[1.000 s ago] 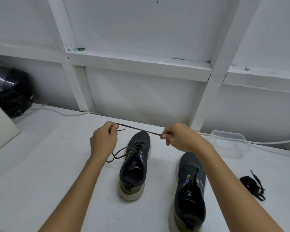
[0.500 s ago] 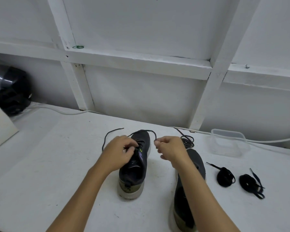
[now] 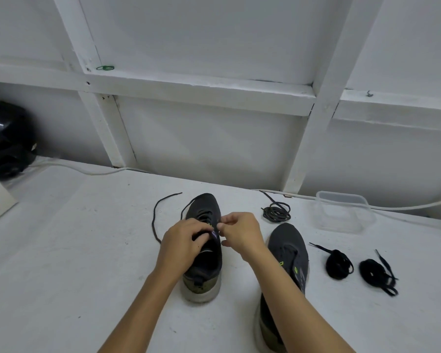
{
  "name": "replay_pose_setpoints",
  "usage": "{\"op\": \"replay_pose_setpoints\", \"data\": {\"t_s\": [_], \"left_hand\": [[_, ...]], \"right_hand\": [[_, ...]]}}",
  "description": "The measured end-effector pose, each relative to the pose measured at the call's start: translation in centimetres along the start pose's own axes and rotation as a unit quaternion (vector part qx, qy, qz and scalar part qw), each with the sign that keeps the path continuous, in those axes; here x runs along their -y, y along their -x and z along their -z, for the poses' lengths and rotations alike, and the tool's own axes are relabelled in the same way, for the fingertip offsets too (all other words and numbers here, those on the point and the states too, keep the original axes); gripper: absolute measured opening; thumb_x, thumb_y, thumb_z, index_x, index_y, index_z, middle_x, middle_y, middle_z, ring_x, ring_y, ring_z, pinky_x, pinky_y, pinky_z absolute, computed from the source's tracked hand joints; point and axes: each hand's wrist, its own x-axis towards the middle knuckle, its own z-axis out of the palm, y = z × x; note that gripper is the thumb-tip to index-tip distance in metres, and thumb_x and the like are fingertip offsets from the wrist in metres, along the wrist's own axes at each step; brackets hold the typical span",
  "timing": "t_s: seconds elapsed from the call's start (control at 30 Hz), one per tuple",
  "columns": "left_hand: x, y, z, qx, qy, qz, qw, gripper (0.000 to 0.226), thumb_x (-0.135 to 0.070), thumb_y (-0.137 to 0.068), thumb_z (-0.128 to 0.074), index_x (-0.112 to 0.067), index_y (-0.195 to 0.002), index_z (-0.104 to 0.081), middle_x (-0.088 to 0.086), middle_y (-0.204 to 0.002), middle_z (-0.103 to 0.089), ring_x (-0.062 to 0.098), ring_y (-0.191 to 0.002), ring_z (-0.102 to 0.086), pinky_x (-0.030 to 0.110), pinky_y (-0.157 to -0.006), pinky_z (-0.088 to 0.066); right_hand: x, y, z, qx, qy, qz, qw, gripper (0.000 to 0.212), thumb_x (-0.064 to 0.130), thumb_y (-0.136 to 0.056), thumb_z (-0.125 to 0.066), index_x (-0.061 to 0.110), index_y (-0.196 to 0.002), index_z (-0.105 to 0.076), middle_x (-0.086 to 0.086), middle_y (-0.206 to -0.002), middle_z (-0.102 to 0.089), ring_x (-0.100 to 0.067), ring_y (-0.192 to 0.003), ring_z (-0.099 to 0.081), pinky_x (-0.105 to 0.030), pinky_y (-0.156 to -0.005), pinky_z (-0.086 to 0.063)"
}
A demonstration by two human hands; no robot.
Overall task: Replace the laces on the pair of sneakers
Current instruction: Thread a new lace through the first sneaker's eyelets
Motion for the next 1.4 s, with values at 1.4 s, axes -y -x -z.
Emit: {"op": "replay_pose_setpoints", "data": {"t_s": [1.4], "left_hand": [[-2.5, -1.4, -0.6, 0.012, 0.198, 0.172, 0.965, 0.027, -0.015, -0.088, -0.069, -0.040, -0.096, -0.074, -0.019, -0.081, -0.073, -0.008, -0.083, -0.065, 0.003, -0.070, -0.044]], "right_hand": [[-0.5, 1.6, 2.7, 0.103, 0.273, 0.095, 0.952, 0.033, 0.028, -0.101, -0.051, 0.014, -0.073, -0.061, 0.001, -0.065, -0.059, -0.013, -0.058, -0.052, -0.020, -0.051, -0.038]]}}
